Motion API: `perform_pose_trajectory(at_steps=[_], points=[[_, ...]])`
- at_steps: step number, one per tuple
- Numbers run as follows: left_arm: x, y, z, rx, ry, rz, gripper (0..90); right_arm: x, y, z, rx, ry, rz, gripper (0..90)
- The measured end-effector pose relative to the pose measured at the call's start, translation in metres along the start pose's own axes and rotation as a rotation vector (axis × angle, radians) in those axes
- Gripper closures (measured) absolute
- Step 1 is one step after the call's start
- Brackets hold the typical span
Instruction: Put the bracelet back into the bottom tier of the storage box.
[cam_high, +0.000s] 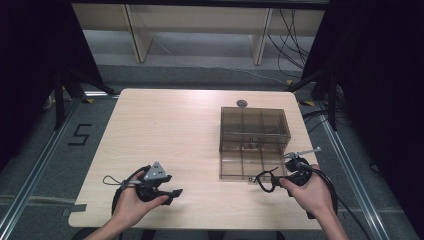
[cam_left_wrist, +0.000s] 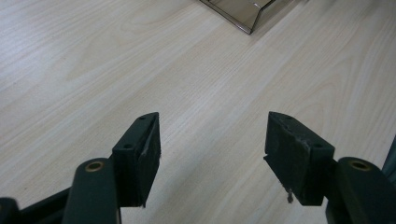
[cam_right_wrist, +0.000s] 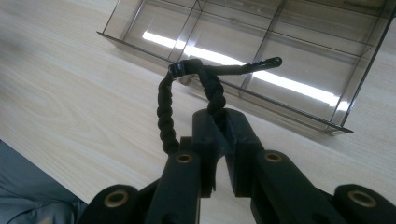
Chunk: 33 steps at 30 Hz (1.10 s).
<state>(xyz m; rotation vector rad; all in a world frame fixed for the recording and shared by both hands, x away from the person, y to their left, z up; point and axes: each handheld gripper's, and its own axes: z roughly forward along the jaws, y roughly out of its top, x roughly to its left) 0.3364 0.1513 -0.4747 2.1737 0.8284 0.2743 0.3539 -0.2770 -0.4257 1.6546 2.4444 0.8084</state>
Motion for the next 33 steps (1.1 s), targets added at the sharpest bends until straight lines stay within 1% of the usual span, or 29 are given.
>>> perform_pose_trajectory(at_steps=[2,3,5,6,7,8,9,10,12,13,14,17,18,19,20,21,22,23,25,27,29,30,31,32,33], points=[[0.0,0.0,0.0,0.001,-0.001,0.002,35.9,-0.001,0.0,-0.001,0.006,0.008,-0.005,83.7],[0.0,0.0,0.0,0.004,-0.008,0.006,35.9,-0.001,0.0,-0.001,0.003,0.005,0.004,83.7],[0.0,0.0,0.0,0.003,0.0,0.004,35.9,-0.002,0.0,-0.001,0.006,0.004,0.01,83.7],[0.0,0.0,0.0,0.001,-0.002,0.001,36.0,-0.003,0.0,-0.001,0.001,0.009,0.0,83.7],[0.0,0.0,0.0,0.003,-0.006,0.004,36.0,-0.004,0.0,-0.001,0.001,0.008,0.002,83.7],[-0.001,0.0,0.0,-0.005,-0.006,-0.013,35.9,-0.004,0.0,0.0,-0.009,0.004,0.012,83.7],[-0.001,0.0,0.001,-0.004,-0.008,-0.023,36.0,-0.004,0.0,0.0,0.0,0.002,0.011,83.7],[-0.001,0.0,0.001,-0.005,-0.008,-0.024,36.0,-0.005,0.0,0.0,-0.004,0.002,0.014,83.7],[-0.001,0.0,0.0,-0.002,-0.008,-0.018,35.9,-0.006,0.0,-0.001,-0.005,0.002,0.008,83.7],[0.0,0.0,0.0,-0.002,-0.001,-0.006,36.0,-0.006,0.0,-0.001,-0.005,0.004,0.008,83.7],[0.0,0.0,0.0,-0.002,0.0,0.002,35.9,-0.006,0.0,-0.001,-0.006,-0.002,0.02,83.7],[0.0,0.0,0.0,-0.001,-0.008,0.005,35.9,-0.007,0.0,-0.002,0.005,0.006,0.017,83.7],[0.0,0.0,0.0,-0.001,-0.008,0.004,35.9,-0.005,0.0,-0.002,0.008,0.008,0.052,83.7],[0.0,0.0,0.0,-0.001,-0.009,0.004,35.9,-0.009,0.0,-0.002,0.006,-0.001,0.024,83.7],[-0.001,0.0,0.0,0.0,-0.01,0.0,35.9,-0.006,0.0,-0.001,0.007,-0.002,0.07,83.7],[-0.001,0.0,0.0,-0.001,-0.012,-0.001,35.8,-0.005,-0.001,0.0,-0.008,-0.005,0.082,83.7],[-0.001,0.0,0.0,-0.001,-0.014,0.004,35.8,-0.007,0.0,-0.001,0.005,-0.003,0.065,83.7],[-0.001,-0.001,-0.001,0.002,-0.015,0.0,35.8,-0.01,0.001,-0.003,0.023,0.006,0.056,83.7],[-0.001,-0.001,0.0,0.002,-0.018,0.001,35.8,-0.011,0.002,-0.002,0.014,-0.006,0.048,83.7],[-0.001,-0.001,-0.001,0.001,-0.018,-0.001,35.8,-0.012,0.003,-0.003,0.021,-0.002,0.06,83.7],[0.0,-0.001,-0.001,0.0,-0.019,-0.004,35.7,-0.012,0.004,-0.004,0.022,-0.01,0.069,83.7],[-0.001,-0.001,-0.001,-0.006,-0.018,-0.012,35.7,-0.014,0.004,-0.004,0.02,-0.014,0.052,83.7],[0.0,-0.001,-0.001,0.003,-0.009,-0.007,35.8,-0.014,0.004,-0.004,0.022,-0.015,0.059,83.7],[-0.001,-0.001,-0.002,0.001,-0.018,-0.019,35.7,-0.014,0.005,-0.004,0.023,-0.008,0.058,83.7],[-0.001,-0.001,-0.002,-0.003,-0.018,-0.026,35.7,-0.016,0.005,-0.004,0.027,-0.016,0.054,83.7]])
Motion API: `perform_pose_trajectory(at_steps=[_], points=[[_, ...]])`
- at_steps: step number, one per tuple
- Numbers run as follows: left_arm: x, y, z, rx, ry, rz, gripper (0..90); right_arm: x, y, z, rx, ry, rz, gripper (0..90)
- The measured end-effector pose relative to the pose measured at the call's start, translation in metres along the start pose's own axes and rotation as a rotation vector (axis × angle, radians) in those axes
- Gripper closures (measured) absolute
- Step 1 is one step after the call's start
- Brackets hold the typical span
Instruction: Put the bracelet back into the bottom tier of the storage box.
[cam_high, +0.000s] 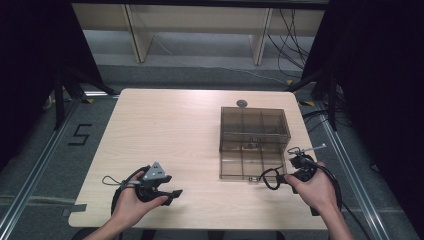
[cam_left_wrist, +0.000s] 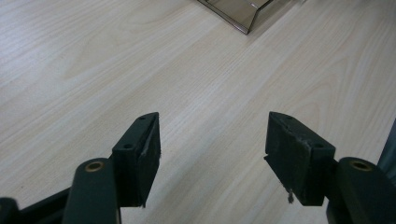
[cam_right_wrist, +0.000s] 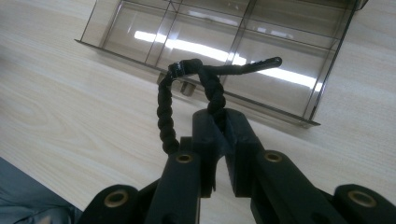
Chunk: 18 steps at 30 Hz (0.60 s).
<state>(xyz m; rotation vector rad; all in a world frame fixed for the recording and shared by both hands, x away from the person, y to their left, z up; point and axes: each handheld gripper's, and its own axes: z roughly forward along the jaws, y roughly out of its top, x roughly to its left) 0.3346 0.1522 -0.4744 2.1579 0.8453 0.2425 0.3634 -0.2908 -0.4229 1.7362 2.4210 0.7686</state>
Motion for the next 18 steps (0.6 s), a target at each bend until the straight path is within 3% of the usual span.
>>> perform_pose_trajectory(at_steps=[2,3,4,7,10,11,12,13,18], points=[[0.001,0.001,-0.001,-0.002,0.003,0.02,35.7,0.001,0.002,-0.001,0.014,0.001,0.034,83.7],[0.001,0.001,-0.001,-0.003,0.004,0.017,35.7,-0.001,0.002,0.0,0.017,-0.004,0.023,83.7],[0.001,0.001,-0.001,-0.006,0.003,0.016,35.6,0.0,0.004,-0.001,0.026,-0.003,0.052,83.7],[0.001,0.001,-0.001,-0.003,0.002,0.019,35.6,0.0,0.007,-0.002,0.043,0.0,0.075,83.7],[0.001,0.001,-0.001,-0.007,0.0,0.014,35.6,-0.004,0.01,-0.001,0.047,-0.021,0.062,83.7],[0.001,0.001,-0.001,0.0,-0.001,0.022,35.5,-0.006,0.01,0.001,0.025,-0.01,0.034,83.7],[0.001,0.001,-0.001,-0.001,-0.001,0.021,35.5,-0.006,0.012,0.001,0.051,-0.044,0.059,83.7],[0.001,0.001,-0.001,-0.002,-0.001,0.021,35.5,-0.004,0.013,0.001,0.064,-0.028,0.089,83.7],[0.001,0.001,-0.001,-0.004,-0.001,0.018,35.6,-0.007,0.016,0.003,0.075,-0.033,0.097,83.7]])
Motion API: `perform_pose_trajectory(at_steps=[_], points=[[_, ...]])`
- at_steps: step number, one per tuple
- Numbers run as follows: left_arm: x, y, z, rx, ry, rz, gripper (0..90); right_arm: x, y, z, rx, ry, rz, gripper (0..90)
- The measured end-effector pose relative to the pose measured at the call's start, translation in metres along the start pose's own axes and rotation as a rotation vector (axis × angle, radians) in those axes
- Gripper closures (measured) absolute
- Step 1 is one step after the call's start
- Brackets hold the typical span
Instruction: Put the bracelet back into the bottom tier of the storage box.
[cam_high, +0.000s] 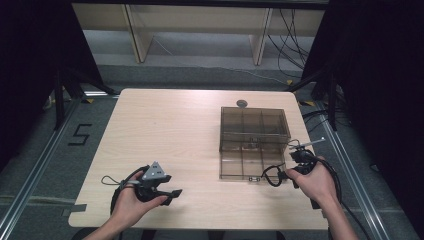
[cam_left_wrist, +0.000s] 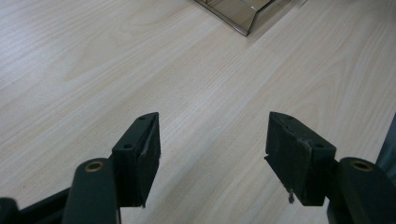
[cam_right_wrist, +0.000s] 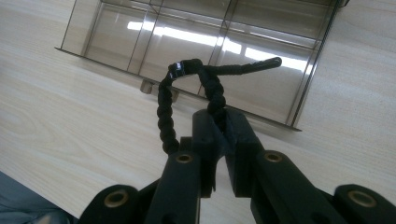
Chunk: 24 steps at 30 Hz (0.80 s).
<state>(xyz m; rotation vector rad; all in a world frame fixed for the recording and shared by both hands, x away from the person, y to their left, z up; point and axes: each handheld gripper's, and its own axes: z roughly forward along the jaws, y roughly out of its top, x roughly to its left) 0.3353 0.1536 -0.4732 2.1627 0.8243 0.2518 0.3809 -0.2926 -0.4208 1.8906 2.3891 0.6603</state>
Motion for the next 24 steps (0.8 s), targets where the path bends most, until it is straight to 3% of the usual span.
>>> perform_pose_trajectory(at_steps=[1,2,3,5,6,7,8,9,10,17,19,20,22,24], points=[[0.0,0.0,0.001,-0.004,0.0,-0.005,35.5,0.0,0.0,0.001,-0.006,0.013,0.005,83.7],[0.0,0.0,0.001,-0.004,0.001,-0.005,35.5,-0.005,0.001,0.001,-0.027,0.029,-0.048,83.7],[0.0,0.0,0.0,0.0,0.001,-0.001,35.5,-0.002,0.002,0.0,0.004,0.003,0.003,83.7],[0.0,0.0,0.0,0.001,0.001,0.001,35.5,-0.004,0.003,0.001,-0.007,0.023,-0.004,83.7],[-0.001,0.0,0.001,-0.003,0.0,-0.006,35.5,-0.004,0.004,0.001,0.003,0.007,0.002,83.7],[0.0,0.0,0.001,-0.002,0.0,-0.006,35.5,0.001,0.004,0.001,0.011,0.007,0.076,83.7],[0.0,0.0,0.0,0.005,0.0,0.002,35.5,-0.005,0.006,0.001,0.009,-0.001,0.013,83.7],[0.0,0.0,0.0,0.004,0.0,0.001,35.5,-0.002,0.006,0.001,0.013,0.022,0.052,83.6],[-0.001,0.0,0.001,-0.003,0.0,-0.007,35.5,-0.006,0.006,0.001,0.012,0.014,0.013,83.7],[0.0,0.0,0.001,0.002,-0.001,-0.001,35.5,-0.008,0.011,0.006,0.017,0.0,0.035,83.7],[0.0,0.0,0.001,0.003,-0.001,0.0,35.5,-0.01,0.012,0.008,0.02,-0.002,0.018,83.7],[0.0,0.0,0.001,0.003,-0.001,0.0,35.5,-0.006,0.011,0.008,0.026,0.0,0.075,83.6],[0.0,0.0,0.001,0.002,-0.002,-0.002,35.5,-0.011,0.013,0.009,0.027,-0.004,0.025,83.7],[0.0,0.0,0.0,0.002,-0.002,-0.002,35.5,-0.005,0.013,0.009,0.037,0.009,0.106,83.7]])
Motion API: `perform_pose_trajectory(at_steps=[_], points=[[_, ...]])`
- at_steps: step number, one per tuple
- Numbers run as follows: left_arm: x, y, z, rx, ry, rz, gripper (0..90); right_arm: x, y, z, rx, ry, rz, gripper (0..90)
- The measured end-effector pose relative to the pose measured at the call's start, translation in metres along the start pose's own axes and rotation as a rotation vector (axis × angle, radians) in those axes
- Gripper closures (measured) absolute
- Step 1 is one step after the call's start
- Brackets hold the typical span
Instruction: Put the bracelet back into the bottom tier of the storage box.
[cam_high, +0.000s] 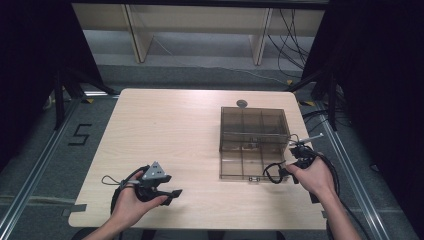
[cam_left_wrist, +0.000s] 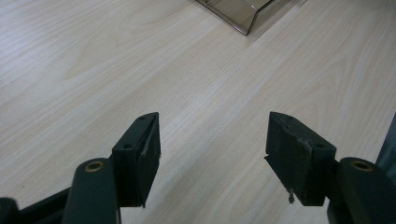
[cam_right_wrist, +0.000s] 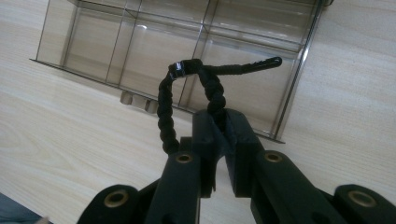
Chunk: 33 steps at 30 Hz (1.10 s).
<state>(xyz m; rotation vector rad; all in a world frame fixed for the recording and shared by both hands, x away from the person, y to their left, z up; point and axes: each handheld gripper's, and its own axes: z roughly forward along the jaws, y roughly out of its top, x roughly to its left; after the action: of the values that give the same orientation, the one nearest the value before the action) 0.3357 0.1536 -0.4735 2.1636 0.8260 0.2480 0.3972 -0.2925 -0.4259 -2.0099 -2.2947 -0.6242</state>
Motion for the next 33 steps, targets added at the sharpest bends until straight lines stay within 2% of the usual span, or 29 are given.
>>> perform_pose_trajectory(at_steps=[1,2,3,4,6,7,8,9,10,11,13,14,15,16,17,19,20,21,22,23,24,25,26,28,29,30,31,32,33], points=[[0.0,0.0,0.0,0.0,0.0,-0.001,35.5,-0.005,0.002,-0.001,0.016,-0.008,-0.045,83.6],[0.0,0.0,0.0,0.0,0.0,-0.001,35.5,-0.003,0.002,0.0,0.005,-0.015,-0.021,83.6],[0.0,0.0,0.0,0.001,-0.001,0.001,35.5,-0.008,0.003,0.0,-0.004,-0.01,-0.06,83.7],[0.0,0.0,0.0,0.003,-0.002,0.0,35.5,-0.006,0.004,0.0,0.004,-0.023,-0.027,83.7],[0.0,0.0,0.0,0.004,-0.003,0.0,35.4,-0.005,0.006,-0.002,0.032,-0.004,0.002,83.7],[0.0,0.0,0.0,0.004,-0.004,0.001,35.5,-0.009,0.007,-0.001,0.013,-0.014,-0.046,83.6],[0.0,0.0,0.0,0.004,-0.004,-0.001,35.5,-0.009,0.008,-0.001,0.016,-0.031,-0.027,83.7],[0.0,0.0,0.0,0.004,-0.004,-0.002,35.5,-0.011,0.009,0.0,-0.006,-0.028,-0.058,83.6],[0.0,0.0,0.0,0.004,-0.004,-0.002,35.5,-0.009,0.009,0.0,0.001,-0.023,-0.01,83.7],[0.0,0.0,0.0,0.005,-0.004,-0.002,35.4,-0.013,0.01,0.0,0.003,-0.037,-0.058,83.6],[0.0,0.0,0.0,0.006,-0.005,-0.003,35.4,-0.014,0.012,0.001,0.01,-0.043,-0.048,83.6],[0.0,0.0,0.0,0.005,-0.005,-0.004,35.4,-0.012,0.012,0.001,0.014,-0.03,-0.025,83.7],[0.0,0.0,0.0,0.005,-0.005,-0.002,35.4,-0.013,0.012,0.002,0.014,-0.049,-0.028,83.6],[0.0,0.0,0.0,0.005,-0.006,-0.003,35.4,-0.015,0.014,0.001,0.016,-0.034,-0.038,83.6],[0.0,0.0,0.0,0.006,-0.006,-0.003,35.4,-0.013,0.013,0.004,0.004,-0.036,-0.019,83.6],[0.0,0.0,0.0,0.006,-0.007,-0.003,35.4,-0.014,0.015,0.002,0.026,-0.035,-0.018,83.6],[0.0,0.0,0.0,0.006,-0.008,-0.003,35.4,-0.015,0.015,0.004,0.02,-0.041,-0.024,83.6],[0.0,0.0,0.0,0.006,-0.008,-0.003,35.4,-0.014,0.016,0.004,0.028,-0.051,-0.01,83.6],[0.0,0.0,0.0,0.006,-0.007,-0.005,35.4,-0.016,0.017,0.005,0.017,-0.047,-0.03,83.7],[0.0,0.0,0.0,0.007,-0.008,-0.006,35.4,-0.013,0.017,0.004,0.044,-0.038,0.018,83.6],[0.0,0.0,0.0,0.007,-0.008,-0.004,35.4,-0.011,0.017,0.006,0.029,-0.034,0.047,83.7],[0.0,0.0,0.0,0.006,-0.008,-0.006,35.4,-0.017,0.019,0.005,0.017,-0.032,-0.023,83.7],[0.0,0.0,0.0,0.006,-0.008,-0.006,35.4,-0.018,0.02,0.007,0.014,-0.06,-0.034,83.7],[0.0,0.0,0.0,0.007,-0.009,-0.006,35.5,-0.017,0.022,0.008,0.031,-0.056,-0.035,83.6],[0.0,0.0,0.0,0.006,-0.008,-0.006,35.4,-0.009,0.021,0.008,0.042,-0.046,0.06,83.7],[0.0,0.0,0.0,0.006,-0.009,-0.005,35.4,-0.01,0.022,0.009,0.049,-0.039,0.057,83.7],[0.0,0.0,0.0,0.005,-0.008,-0.004,35.4,-0.016,0.024,0.009,0.042,-0.053,-0.021,83.7],[0.0,0.0,0.0,0.005,-0.008,-0.004,35.5,-0.014,0.024,0.01,0.035,-0.062,0.003,83.7],[0.0,0.0,0.0,0.006,-0.009,-0.004,35.4,-0.017,0.026,0.011,0.034,-0.067,-0.04,83.7]])
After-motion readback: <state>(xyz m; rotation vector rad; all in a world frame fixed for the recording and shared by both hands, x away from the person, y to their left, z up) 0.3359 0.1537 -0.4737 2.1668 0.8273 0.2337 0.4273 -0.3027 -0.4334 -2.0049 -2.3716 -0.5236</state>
